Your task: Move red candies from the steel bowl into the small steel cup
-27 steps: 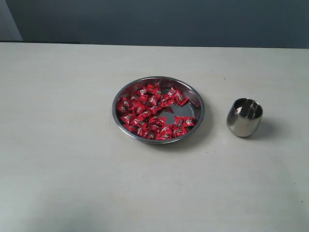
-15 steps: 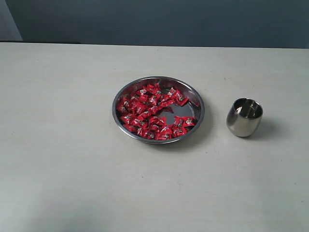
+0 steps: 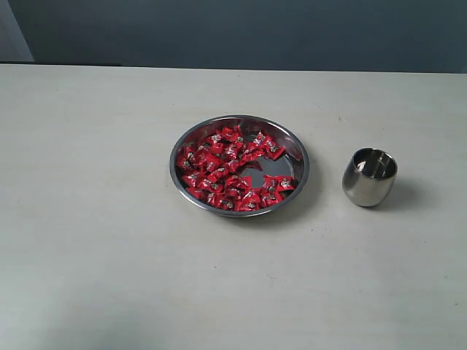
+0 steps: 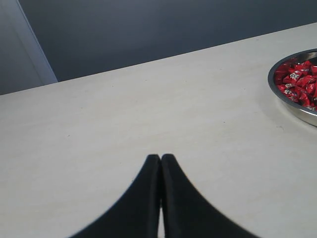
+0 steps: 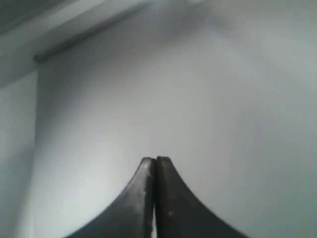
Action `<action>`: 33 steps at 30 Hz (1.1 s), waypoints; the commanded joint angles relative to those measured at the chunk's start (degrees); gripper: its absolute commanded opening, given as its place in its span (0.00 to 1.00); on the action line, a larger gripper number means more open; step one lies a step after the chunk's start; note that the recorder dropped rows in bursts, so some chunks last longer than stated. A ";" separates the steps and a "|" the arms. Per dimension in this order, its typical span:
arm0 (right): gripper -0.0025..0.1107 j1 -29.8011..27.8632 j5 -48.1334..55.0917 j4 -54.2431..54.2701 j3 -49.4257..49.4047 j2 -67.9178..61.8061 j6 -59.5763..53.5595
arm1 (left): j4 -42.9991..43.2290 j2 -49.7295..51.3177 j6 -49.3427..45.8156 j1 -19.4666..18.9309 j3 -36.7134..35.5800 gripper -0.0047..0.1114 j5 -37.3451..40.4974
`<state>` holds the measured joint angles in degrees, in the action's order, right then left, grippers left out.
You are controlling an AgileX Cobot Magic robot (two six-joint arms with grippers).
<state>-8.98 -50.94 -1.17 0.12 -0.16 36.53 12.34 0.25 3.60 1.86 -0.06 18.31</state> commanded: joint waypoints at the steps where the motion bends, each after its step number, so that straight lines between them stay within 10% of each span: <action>1: 0.03 -0.20 25.60 -22.23 -0.12 0.16 12.40 | 0.17 -0.25 0.31 0.02 0.06 0.04 -0.39; 9: 0.02 -0.32 42.03 -20.14 22.49 -23.08 -0.80 | 0.17 -0.25 0.31 0.02 0.06 0.04 -0.39; 13: 0.02 -0.05 54.05 -25.59 58.17 -54.23 -3.62 | 0.17 -0.25 0.31 0.02 0.06 0.04 -0.39; 19: 0.02 2.14 120.91 -6.05 109.21 -102.82 -35.27 | 0.17 -0.25 0.31 0.02 0.06 0.04 -0.39; 25: 0.09 6.96 120.91 50.74 111.37 -121.13 -62.22 | 0.17 -0.25 0.31 0.02 0.06 0.04 -0.39; 33: 0.30 19.45 120.91 35.52 111.49 -125.36 -75.73 | 0.18 -0.25 0.31 0.02 0.06 0.04 -0.39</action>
<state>5.58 69.74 45.46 111.20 -125.28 -34.86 12.34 0.25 3.60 1.86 -0.06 18.31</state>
